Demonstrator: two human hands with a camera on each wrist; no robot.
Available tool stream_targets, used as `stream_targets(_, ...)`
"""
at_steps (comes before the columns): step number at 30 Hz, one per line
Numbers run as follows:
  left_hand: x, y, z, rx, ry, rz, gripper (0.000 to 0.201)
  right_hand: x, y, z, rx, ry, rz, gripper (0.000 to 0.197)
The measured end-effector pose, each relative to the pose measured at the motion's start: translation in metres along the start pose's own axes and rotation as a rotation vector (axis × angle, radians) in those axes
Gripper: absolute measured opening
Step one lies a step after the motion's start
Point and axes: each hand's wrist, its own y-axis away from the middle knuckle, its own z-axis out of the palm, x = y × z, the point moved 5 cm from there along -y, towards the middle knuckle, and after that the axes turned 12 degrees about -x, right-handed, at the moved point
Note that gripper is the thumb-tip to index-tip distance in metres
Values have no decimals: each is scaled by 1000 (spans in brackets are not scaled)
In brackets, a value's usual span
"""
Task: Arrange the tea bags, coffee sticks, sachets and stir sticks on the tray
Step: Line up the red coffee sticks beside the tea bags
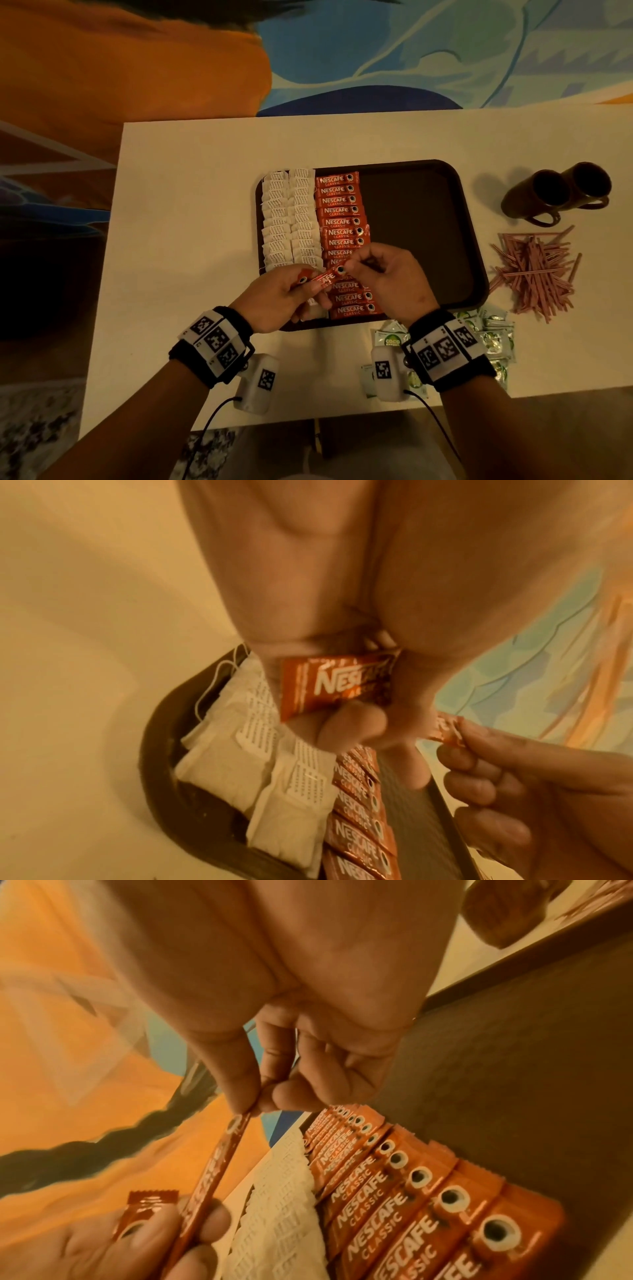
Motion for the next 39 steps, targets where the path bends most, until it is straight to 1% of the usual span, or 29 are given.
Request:
stream_targets(3, -5, 1, -7, 98, 5, -3, 12, 7, 3, -9, 4, -12, 37, 4)
stream_targets(5, -4, 0, -10, 147, -59, -6, 13, 11, 5, -11, -25, 21, 56, 4)
stream_targets(9, -2, -5, -11, 186, -93, -21, 18, 20, 7, -17, -34, 49, 126, 5)
stream_targets(14, -6, -7, -18, 229, -139, -46, 15, 33, 8, -30, 52, -63, 218, 10)
stream_targets(17, -9, -5, -23, 252, -148, -58, 14, 43, 7, -33, 45, -103, 302, 8)
stream_targets(23, -15, -5, -23, 248, -116, -83, 14, 58, 0, -22, -50, 91, 420, 9)
stream_targets(28, -17, -4, -19, 241, -107, -77, 14, 62, -1, -20, 0, 308, 473, 15)
stream_targets(34, -16, -4, -18, 229, -124, -70, 14, 60, 0, -22, 31, 410, 490, 24)
stream_targets(39, -12, -6, -15, 201, -135, -71, 13, 51, 4, -26, 18, 521, 522, 31)
